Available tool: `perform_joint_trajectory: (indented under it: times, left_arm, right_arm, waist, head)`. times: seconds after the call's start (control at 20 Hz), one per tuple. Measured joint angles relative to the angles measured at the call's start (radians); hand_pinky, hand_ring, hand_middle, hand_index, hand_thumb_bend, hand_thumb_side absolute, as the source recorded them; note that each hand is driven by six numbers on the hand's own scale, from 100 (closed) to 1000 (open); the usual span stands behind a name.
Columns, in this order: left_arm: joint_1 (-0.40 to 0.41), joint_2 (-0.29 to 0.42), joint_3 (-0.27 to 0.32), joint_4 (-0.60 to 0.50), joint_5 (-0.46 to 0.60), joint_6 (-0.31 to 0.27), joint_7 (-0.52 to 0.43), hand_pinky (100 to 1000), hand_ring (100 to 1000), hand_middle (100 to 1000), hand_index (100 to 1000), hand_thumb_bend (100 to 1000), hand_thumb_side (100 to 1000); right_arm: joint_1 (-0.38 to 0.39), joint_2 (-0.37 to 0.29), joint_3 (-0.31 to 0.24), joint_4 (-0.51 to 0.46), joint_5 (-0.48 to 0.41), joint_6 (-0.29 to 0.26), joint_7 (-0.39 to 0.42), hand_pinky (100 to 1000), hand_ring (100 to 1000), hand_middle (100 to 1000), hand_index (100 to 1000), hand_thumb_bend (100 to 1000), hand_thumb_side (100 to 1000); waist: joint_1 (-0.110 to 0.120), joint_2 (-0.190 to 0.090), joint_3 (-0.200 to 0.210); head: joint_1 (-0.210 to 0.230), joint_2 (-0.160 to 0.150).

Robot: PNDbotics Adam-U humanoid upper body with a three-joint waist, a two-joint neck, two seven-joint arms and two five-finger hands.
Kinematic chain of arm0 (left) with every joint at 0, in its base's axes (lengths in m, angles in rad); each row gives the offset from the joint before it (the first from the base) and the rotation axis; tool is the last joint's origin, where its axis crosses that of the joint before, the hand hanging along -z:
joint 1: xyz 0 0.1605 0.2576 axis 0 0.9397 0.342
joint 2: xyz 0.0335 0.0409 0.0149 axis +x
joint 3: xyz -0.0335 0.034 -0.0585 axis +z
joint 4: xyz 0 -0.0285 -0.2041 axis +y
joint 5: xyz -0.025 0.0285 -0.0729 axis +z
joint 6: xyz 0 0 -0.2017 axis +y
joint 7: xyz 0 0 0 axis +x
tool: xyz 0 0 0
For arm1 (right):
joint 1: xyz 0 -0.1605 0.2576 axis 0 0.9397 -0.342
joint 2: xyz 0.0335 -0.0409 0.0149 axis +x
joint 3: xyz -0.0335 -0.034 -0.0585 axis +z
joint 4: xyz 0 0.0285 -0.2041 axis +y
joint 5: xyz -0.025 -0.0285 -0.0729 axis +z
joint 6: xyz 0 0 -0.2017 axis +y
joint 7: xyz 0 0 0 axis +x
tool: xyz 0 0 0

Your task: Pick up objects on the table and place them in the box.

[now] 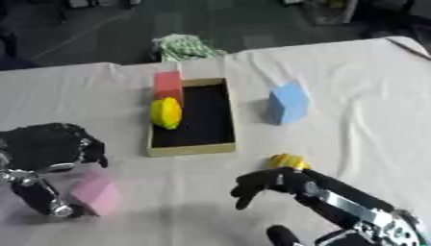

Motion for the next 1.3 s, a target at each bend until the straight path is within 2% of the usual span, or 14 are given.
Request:
perform_joint_trajectory:
  times: [0.15, 0.8, 0.95, 1.3]
  left_arm:
    - [-0.004, -0.001, -0.001, 0.0, -0.006, -0.007, -0.005, 724, 672, 678, 785, 568, 478]
    - [-0.028, -0.026, -0.02, 0.004, -0.091, -0.048, 0.049, 704, 632, 648, 760, 638, 514]
    - [-0.03, -0.027, -0.02, 0.007, -0.109, -0.053, 0.063, 689, 596, 603, 733, 621, 501]
    - [-0.03, -0.047, -0.02, 0.034, -0.126, -0.037, 0.107, 673, 584, 597, 724, 559, 468]
  right_arm:
    - [0.0, 0.0, 0.0, 0.0, 0.0, 0.0, 0.0, 813, 837, 692, 938, 100, 434]
    - [0.001, 0.0, 0.0, 0.0, -0.001, 0.001, 0.001, 814, 838, 693, 939, 100, 434]
    - [0.001, 0.0, 0.0, 0.0, -0.002, 0.001, 0.002, 814, 838, 693, 939, 100, 435]
    - [0.001, 0.0, 0.001, 0.0, -0.004, 0.001, 0.002, 814, 837, 693, 938, 100, 434]
  waist:
    - [0.0, 0.0, 0.0]
    - [-0.002, -0.004, 0.001]
    - [-0.002, -0.006, 0.002]
    - [-0.002, -0.007, 0.003]
  head:
    - [0.0, 0.0]
    - [0.0, 0.0]
    - [0.0, 0.0]
    - [-0.004, 0.0]
